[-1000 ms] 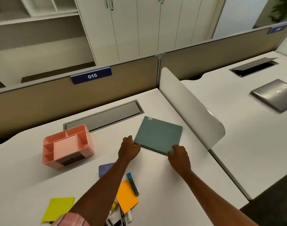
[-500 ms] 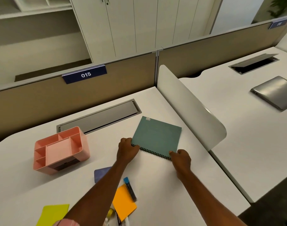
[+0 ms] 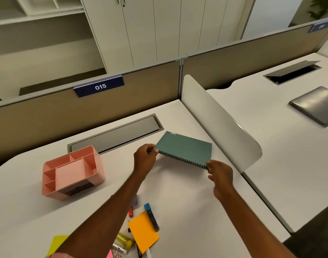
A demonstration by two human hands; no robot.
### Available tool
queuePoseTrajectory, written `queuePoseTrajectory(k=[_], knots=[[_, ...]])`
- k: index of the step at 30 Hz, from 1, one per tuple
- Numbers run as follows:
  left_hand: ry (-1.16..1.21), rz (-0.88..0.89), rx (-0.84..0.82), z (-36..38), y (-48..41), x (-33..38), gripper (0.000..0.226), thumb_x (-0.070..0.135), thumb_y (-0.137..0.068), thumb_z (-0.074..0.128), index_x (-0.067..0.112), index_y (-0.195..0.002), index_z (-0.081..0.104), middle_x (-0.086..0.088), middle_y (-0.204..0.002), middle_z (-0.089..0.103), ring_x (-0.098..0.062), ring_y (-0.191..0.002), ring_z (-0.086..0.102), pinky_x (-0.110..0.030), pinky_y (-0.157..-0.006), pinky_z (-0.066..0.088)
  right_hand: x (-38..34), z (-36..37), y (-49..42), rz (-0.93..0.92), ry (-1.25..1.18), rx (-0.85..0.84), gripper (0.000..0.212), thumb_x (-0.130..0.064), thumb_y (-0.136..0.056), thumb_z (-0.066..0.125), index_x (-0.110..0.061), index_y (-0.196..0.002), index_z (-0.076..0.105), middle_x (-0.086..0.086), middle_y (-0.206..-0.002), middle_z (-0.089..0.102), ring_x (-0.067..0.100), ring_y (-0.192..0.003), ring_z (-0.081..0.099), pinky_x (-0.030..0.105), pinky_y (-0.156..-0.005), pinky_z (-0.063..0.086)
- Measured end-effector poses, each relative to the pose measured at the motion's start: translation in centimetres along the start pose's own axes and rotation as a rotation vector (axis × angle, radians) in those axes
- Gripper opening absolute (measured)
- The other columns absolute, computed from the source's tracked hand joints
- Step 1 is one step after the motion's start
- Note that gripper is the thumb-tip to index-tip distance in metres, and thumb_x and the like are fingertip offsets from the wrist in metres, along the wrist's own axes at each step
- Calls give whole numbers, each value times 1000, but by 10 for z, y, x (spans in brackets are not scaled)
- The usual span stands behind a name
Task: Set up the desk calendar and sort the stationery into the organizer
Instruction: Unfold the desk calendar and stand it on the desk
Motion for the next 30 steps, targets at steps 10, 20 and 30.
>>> queuePoseTrajectory(k=[10, 20, 30], knots=[[150, 64, 86, -6, -15, 39, 14, 15, -91, 75, 13, -105, 79, 2, -94, 78, -13, -88, 71, -18, -75, 56, -40, 8, 1, -39, -152, 26, 14, -30, -92, 75, -17, -94, 70, 5, -96, 73, 18, -89, 66, 38, -82, 57], [136, 106, 147, -11, -30, 51, 8, 18, -92, 75, 13, -95, 79, 4, -86, 77, -13, -84, 71, -25, -77, 59, -48, 16, 2, -105, -153, 28, 17, -23, -88, 81, -18, -102, 73, -3, -102, 76, 16, -104, 66, 44, -103, 53], [123, 159, 188, -11, -56, 71, 4, 18, -86, 80, 14, -87, 79, 6, -80, 76, -9, -75, 70, -17, -69, 54, -73, 27, -13, -229, -53, 108, 14, -24, -91, 78, -13, -98, 73, -2, -95, 74, 10, -89, 67, 19, -70, 49]])
Point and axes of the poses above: each hand's wrist, its own y-axis away from the middle knuckle, its own z-axis out of the palm, x = y × z, the point moved 6 cm from there along -y, towards the middle knuckle
